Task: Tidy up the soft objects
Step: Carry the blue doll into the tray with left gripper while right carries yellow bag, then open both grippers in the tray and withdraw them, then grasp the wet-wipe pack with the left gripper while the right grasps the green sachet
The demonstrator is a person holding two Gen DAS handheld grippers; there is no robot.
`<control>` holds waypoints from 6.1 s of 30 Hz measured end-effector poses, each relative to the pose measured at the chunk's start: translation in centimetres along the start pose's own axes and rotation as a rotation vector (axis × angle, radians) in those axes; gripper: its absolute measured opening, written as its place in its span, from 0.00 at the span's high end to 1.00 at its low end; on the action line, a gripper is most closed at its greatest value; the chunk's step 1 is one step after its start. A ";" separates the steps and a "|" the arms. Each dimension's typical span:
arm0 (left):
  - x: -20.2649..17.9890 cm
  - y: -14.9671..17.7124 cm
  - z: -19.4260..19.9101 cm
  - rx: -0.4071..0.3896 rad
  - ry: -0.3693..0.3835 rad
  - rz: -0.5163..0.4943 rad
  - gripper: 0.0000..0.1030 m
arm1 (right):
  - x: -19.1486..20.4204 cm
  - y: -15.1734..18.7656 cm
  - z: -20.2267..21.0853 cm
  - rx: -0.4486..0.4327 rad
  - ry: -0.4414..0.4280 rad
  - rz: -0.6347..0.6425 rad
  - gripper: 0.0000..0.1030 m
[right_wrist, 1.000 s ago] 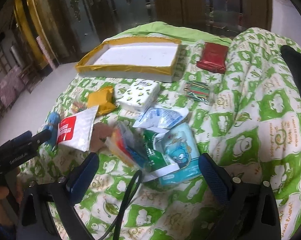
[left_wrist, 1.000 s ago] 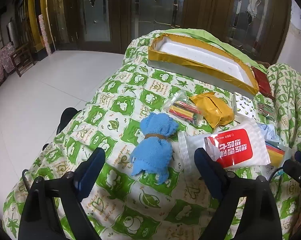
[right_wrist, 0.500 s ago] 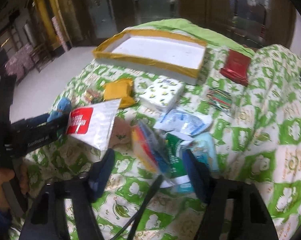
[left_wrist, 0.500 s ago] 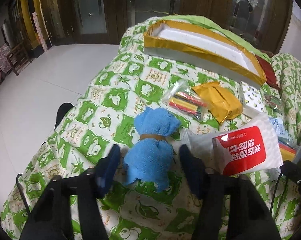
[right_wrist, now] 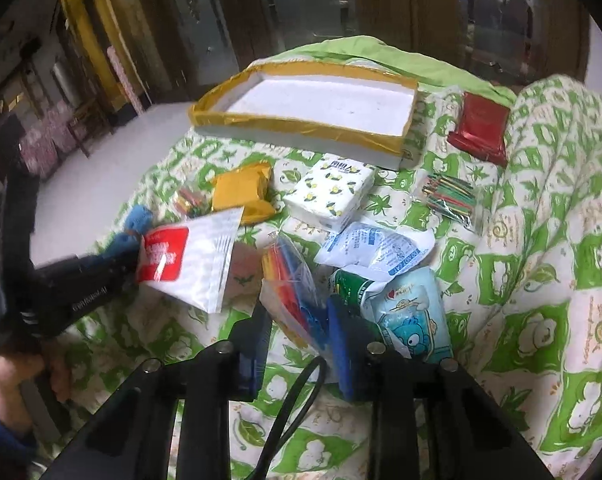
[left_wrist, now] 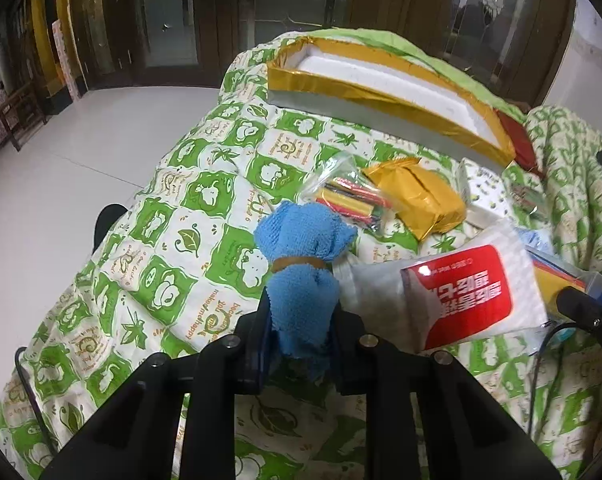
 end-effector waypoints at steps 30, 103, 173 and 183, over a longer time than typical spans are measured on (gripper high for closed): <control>-1.3 -2.1 4.1 -0.047 0.141 0.016 0.80 | -4.2 -5.4 6.6 -0.125 -0.208 -0.217 0.76; -3.5 -21.0 -4.7 -0.049 0.054 -0.027 0.14 | -5.4 -18.0 -4.8 -0.150 -0.199 -0.342 0.29; -6.7 0.4 4.3 -0.134 0.092 -0.235 0.04 | -3.0 -1.1 7.5 -0.024 -0.103 -0.162 0.02; -8.5 0.3 2.4 -0.051 0.054 -0.385 0.04 | -2.8 -0.3 0.2 0.066 -0.106 -0.118 0.22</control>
Point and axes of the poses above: each gripper's, at about its wrist camera, not at the fingertips, and z roughly against the way its jaws point, x to its left, y to its underside, the point moved 9 cm from there along -z, roughly the way its jaws point, and after that the axes turned 12 degrees about x, right-handed, at the moved point
